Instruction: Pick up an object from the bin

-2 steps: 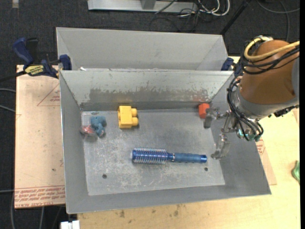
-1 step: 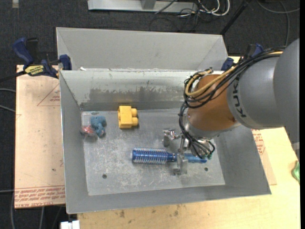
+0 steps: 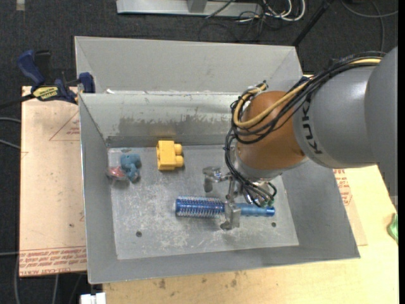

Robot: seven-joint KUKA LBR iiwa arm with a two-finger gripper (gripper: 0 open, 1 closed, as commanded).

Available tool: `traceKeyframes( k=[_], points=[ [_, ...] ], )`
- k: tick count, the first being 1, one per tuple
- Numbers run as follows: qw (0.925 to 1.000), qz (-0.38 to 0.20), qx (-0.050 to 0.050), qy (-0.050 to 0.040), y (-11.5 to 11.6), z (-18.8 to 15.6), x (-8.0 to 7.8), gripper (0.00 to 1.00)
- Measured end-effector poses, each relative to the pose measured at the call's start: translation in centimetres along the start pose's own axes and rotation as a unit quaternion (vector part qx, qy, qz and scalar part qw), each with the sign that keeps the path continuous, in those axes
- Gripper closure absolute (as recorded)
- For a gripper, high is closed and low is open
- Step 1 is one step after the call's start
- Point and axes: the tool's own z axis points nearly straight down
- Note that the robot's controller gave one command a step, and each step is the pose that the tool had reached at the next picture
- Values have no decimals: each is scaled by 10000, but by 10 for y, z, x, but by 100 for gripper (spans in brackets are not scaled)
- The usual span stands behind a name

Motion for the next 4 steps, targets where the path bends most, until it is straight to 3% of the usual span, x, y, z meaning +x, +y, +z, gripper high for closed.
traceKeyframes(
  k=[1, 2, 3, 4],
  points=[
    [9974, -718, 3, 10, 5, -3, -3, 0],
    [9991, -424, -6, 28, 8, 33, -3, 0],
    [9991, -426, -9, 23, 9, 33, -4, 0],
    [9991, -427, -10, 22, 9, 33, -4, 100]
  ],
)
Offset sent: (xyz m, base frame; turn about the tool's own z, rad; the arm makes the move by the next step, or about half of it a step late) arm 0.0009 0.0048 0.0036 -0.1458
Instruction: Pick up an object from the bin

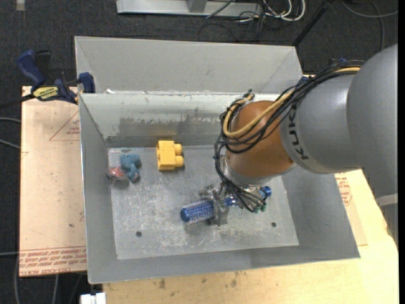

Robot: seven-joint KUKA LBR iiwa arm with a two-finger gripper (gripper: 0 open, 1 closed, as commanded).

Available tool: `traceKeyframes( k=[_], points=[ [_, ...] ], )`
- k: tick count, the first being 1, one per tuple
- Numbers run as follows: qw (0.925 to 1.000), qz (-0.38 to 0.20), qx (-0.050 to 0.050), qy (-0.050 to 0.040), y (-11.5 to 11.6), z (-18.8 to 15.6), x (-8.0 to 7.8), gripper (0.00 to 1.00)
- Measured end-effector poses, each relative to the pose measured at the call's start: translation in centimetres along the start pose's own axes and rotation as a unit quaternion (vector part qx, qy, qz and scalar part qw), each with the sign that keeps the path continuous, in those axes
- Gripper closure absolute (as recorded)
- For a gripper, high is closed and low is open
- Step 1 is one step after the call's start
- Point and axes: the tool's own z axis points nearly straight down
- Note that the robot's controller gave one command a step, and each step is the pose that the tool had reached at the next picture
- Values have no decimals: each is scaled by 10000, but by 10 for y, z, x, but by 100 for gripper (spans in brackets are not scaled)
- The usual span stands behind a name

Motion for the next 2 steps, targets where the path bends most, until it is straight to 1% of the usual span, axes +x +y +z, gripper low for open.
traceKeyframes(
  k=[1, 2],
  points=[
    [10000, 1, 8, -1, 1, -1, 0, 100],
    [10000, -2, 15, -14, 1, -27, -1, 100]
  ],
)
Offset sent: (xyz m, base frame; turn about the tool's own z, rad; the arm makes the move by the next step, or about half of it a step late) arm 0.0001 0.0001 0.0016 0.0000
